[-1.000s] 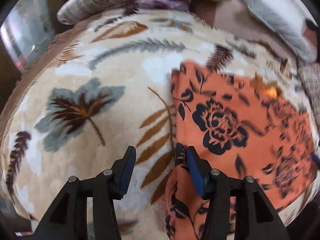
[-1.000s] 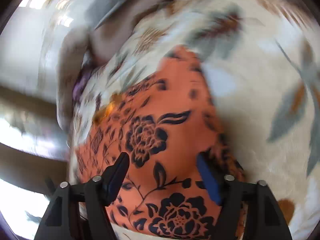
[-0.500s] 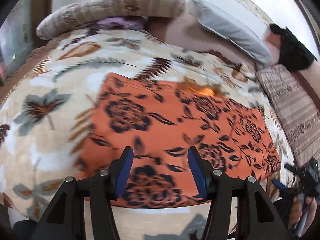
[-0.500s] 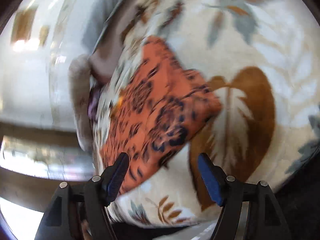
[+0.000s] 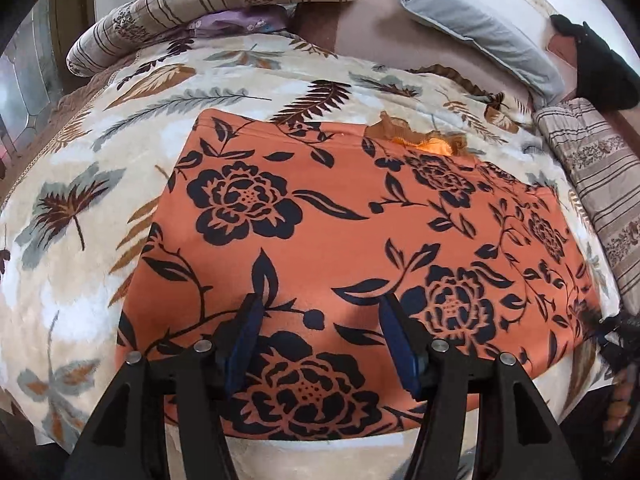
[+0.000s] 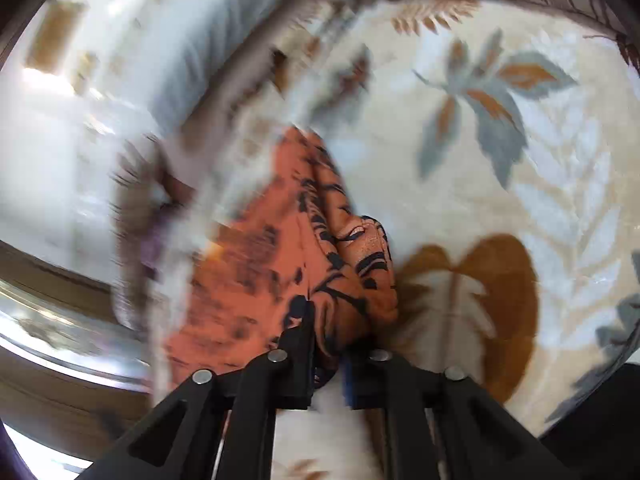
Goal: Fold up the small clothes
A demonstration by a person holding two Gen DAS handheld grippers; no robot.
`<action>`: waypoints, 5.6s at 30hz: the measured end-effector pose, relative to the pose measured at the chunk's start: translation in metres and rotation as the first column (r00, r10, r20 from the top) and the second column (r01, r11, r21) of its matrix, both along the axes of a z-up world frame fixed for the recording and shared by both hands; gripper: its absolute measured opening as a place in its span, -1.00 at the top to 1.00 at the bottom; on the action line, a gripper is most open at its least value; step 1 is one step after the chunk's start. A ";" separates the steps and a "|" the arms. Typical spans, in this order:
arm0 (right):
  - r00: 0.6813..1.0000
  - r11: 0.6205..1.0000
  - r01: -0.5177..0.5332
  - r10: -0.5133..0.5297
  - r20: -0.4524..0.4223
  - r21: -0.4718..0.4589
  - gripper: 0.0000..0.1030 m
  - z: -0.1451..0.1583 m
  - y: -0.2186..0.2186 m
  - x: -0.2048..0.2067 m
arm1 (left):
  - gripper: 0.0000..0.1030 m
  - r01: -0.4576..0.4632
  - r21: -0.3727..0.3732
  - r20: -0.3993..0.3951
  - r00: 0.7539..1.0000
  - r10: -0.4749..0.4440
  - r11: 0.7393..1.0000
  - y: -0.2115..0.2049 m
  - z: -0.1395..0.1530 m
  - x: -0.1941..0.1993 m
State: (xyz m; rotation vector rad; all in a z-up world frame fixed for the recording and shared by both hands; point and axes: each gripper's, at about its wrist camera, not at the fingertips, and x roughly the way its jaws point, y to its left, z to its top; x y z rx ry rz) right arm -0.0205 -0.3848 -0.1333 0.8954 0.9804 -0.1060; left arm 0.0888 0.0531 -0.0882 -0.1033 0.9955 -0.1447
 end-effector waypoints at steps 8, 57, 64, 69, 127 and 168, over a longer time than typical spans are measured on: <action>0.983 0.995 0.101 -0.097 0.156 -0.019 -0.42 0.048 -0.057 -0.027 | -0.29 0.033 0.078 0.035 0.999 -0.036 0.996 -0.006 -0.013 -0.004; 0.929 0.929 -0.367 0.368 0.038 -0.042 0.42 0.017 0.065 0.080 | -0.52 0.004 -0.065 0.042 0.999 -0.001 0.998 0.019 0.007 -0.013; 0.930 0.931 -0.365 0.366 0.048 -0.026 0.42 0.015 0.063 0.079 | -0.26 -0.186 -0.230 -0.048 0.983 0.180 0.955 0.103 -0.002 -0.040; 0.925 0.926 -0.376 0.378 0.050 -0.035 0.42 0.016 0.064 0.079 | 0.61 -0.247 -0.296 -0.178 0.963 0.201 0.923 0.126 -0.023 -0.044; 0.965 0.991 -0.134 0.126 0.231 0.022 -0.25 0.068 -0.012 0.111 | 0.00 -0.085 -0.069 0.050 0.995 0.089 0.994 0.074 0.036 0.019; 0.970 0.984 -0.012 -0.032 0.242 0.180 -0.38 0.026 -0.021 0.067 | -0.20 -0.162 0.010 0.009 0.987 0.162 0.987 0.078 0.021 -0.030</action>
